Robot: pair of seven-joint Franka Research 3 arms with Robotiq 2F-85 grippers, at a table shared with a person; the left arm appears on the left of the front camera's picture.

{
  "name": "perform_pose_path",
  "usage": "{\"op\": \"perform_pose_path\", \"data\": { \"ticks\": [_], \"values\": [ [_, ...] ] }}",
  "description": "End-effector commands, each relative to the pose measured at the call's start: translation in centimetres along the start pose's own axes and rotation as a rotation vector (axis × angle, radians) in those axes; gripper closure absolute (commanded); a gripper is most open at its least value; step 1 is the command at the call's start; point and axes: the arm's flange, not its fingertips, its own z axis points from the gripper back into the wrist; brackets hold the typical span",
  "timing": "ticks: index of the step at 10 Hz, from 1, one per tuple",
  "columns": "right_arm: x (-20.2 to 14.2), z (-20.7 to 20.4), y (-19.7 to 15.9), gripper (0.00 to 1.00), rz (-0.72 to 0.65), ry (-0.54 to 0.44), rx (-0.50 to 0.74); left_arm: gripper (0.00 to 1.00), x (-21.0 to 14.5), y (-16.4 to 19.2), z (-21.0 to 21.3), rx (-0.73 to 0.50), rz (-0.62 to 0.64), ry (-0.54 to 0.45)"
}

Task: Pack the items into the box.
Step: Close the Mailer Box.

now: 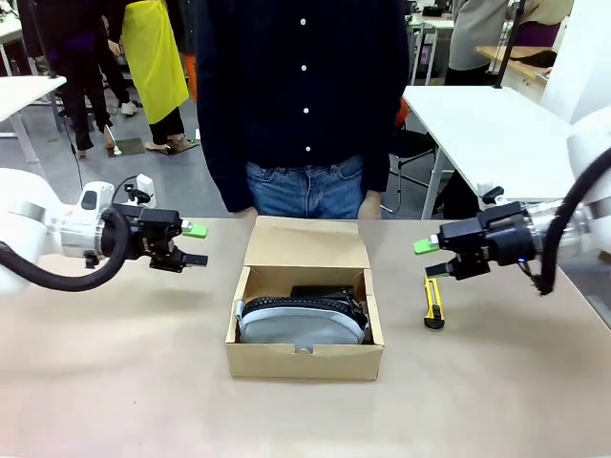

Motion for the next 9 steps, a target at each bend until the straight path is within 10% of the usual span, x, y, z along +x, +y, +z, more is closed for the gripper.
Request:
{"op": "perform_pose_path", "data": {
  "ticks": [1, 9],
  "values": [
    [2.5, -4.1, -2.0, 0.00, 0.014, -0.077, 0.017, 0.00, 1.9, 1.1, -2.7, -0.004, -0.021, -0.042],
    [7.6, -12.7, -6.5, 0.00, -0.151, -0.096, 0.116, 0.00, 6.0, 6.4, -7.8, -0.029, 0.032, 0.004]
  ]
}}
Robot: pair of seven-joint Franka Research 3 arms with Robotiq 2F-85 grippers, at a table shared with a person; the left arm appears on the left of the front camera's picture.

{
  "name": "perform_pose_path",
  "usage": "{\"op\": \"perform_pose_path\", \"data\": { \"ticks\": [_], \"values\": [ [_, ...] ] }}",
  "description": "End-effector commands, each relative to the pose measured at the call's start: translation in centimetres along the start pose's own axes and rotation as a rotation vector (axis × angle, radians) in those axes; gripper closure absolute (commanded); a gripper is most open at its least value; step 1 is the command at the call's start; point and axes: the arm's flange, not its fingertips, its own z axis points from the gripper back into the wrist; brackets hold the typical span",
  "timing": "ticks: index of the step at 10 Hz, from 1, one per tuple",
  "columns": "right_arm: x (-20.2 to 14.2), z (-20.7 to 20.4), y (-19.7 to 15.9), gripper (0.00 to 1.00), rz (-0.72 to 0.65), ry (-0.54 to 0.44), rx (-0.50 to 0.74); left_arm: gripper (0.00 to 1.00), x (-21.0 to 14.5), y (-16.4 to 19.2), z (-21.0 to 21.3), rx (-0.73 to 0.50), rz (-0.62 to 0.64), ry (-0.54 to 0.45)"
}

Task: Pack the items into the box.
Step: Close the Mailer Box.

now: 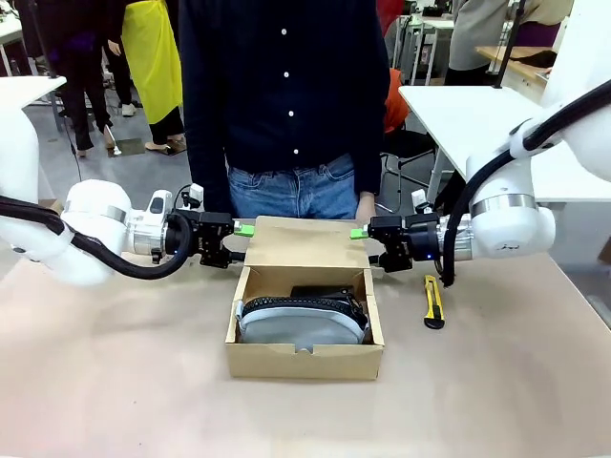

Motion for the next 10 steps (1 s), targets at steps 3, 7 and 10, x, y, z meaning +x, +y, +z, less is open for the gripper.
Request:
{"op": "perform_pose_path", "data": {
  "ticks": [3, 7, 10],
  "values": [
    [0.1, -0.7, 1.4, 0.00, 0.021, 0.015, 0.084, 0.00, 0.0, -1.3, -0.6, -0.084, -0.067, -0.007],
    [-1.2, 1.1, 4.4, 0.00, 0.155, 0.016, 0.171, 0.00, -1.8, -6.2, -1.0, -0.152, -0.270, 0.065],
    [-2.8, 2.6, 6.0, 0.00, 0.258, 0.006, 0.206, 0.00, -3.4, -8.9, 0.1, -0.184, -0.375, 0.057]
  ]
}}
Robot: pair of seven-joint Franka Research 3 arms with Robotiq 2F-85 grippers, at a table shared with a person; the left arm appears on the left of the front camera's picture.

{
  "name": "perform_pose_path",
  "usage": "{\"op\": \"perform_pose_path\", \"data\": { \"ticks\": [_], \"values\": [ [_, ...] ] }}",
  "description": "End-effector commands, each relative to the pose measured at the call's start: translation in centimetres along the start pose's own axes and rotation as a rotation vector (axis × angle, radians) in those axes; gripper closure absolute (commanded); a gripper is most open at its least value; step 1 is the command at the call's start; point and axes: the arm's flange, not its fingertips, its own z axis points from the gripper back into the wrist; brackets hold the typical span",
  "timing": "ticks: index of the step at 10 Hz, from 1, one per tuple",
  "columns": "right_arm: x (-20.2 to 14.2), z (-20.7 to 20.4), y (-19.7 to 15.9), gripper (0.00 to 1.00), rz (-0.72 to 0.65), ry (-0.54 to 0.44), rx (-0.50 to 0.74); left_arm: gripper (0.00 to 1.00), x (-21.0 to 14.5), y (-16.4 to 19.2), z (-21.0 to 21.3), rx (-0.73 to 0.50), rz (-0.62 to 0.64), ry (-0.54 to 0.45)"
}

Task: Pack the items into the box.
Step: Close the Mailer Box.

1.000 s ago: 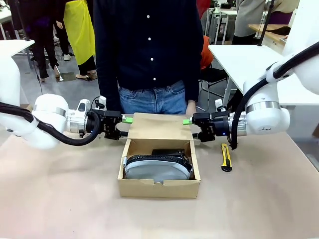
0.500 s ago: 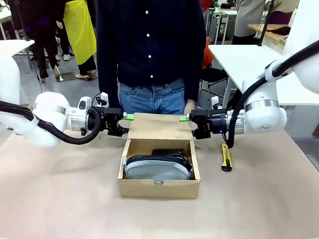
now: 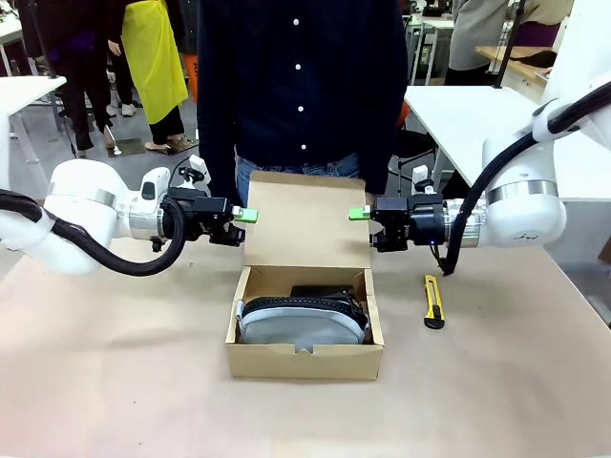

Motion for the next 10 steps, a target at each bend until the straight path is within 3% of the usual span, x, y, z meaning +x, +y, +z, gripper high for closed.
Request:
{"op": "perform_pose_path", "data": {
  "ticks": [1, 4, 5, 6, 10],
  "values": [
    [-1.5, 1.3, 1.0, 0.00, 0.116, -0.030, -0.003, 0.00, -1.4, -1.8, 0.8, -0.003, -0.043, -0.013],
    [-2.5, 1.5, 1.4, 0.00, 0.222, -0.051, 0.005, 0.00, -1.8, -2.4, 1.1, 0.023, -0.035, -0.039],
    [-2.2, 1.4, 0.5, 0.00, 0.110, -0.045, -0.054, 0.00, -1.5, -1.4, 1.4, 0.060, 0.098, -0.054],
    [-1.8, 1.3, 1.3, 0.00, 0.167, -0.009, -0.005, 0.00, -1.4, -2.1, 1.1, 0.014, -0.027, -0.014],
    [-2.1, 1.4, 1.0, 0.00, 0.161, -0.008, -0.015, 0.00, -1.4, -1.7, 1.2, 0.031, 0.002, -0.017]
  ]
}}
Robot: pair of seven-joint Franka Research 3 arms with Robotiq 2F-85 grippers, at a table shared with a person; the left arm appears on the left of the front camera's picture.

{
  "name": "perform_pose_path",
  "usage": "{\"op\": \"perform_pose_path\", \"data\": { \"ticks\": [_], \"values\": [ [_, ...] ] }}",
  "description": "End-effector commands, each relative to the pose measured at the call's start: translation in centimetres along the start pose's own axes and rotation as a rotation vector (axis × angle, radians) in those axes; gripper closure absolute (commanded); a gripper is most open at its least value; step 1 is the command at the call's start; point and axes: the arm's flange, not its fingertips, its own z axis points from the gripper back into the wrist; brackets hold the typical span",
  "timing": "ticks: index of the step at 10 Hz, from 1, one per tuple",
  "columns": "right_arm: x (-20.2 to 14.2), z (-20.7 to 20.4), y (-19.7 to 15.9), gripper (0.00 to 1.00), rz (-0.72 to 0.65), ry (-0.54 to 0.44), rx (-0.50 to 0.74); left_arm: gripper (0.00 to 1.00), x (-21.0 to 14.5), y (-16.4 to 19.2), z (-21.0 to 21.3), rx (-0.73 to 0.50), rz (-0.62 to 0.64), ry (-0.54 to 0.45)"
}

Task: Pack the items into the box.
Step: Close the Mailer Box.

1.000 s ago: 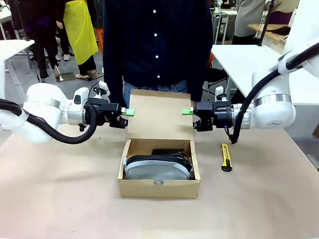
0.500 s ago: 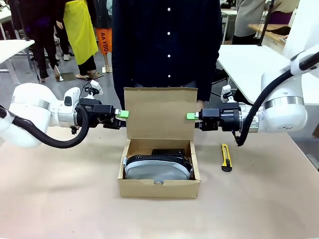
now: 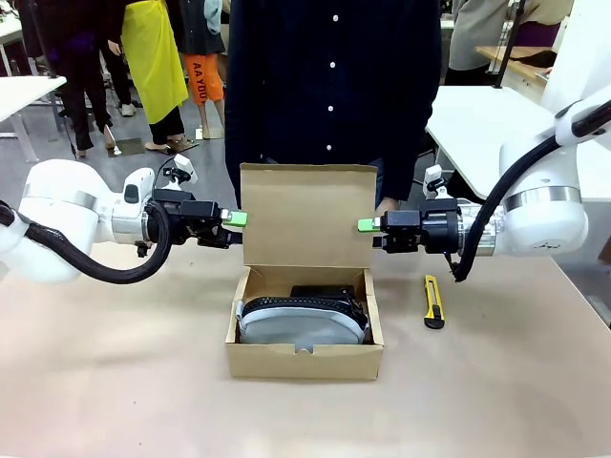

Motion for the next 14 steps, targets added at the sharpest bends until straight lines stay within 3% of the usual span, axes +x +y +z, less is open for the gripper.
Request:
{"op": "perform_pose_path", "data": {
  "ticks": [1, 2, 6, 10, 14],
  "values": [
    [-0.2, -0.7, 0.2, 0.00, 0.082, 0.034, 0.046, 0.00, 0.0, 0.5, -0.1, -0.024, -0.064, -0.013],
    [-0.1, -1.1, 1.5, 0.00, 0.222, 0.053, 0.043, 0.00, 0.5, -0.6, -0.8, -0.065, -0.213, -0.033],
    [-0.6, -0.6, 4.4, 0.00, 0.562, 0.016, -0.027, 0.00, 0.8, -3.3, -2.1, -0.094, -0.533, -0.058],
    [-2.0, -0.2, 7.3, 0.00, 0.770, -0.040, 0.046, 0.00, -0.5, -6.0, -1.4, -0.141, -0.676, -0.037],
    [-4.5, -0.3, 9.4, 0.00, 0.891, 0.014, 0.007, 0.00, -3.0, -7.8, -1.5, -0.166, -0.806, 0.031]
  ]
}}
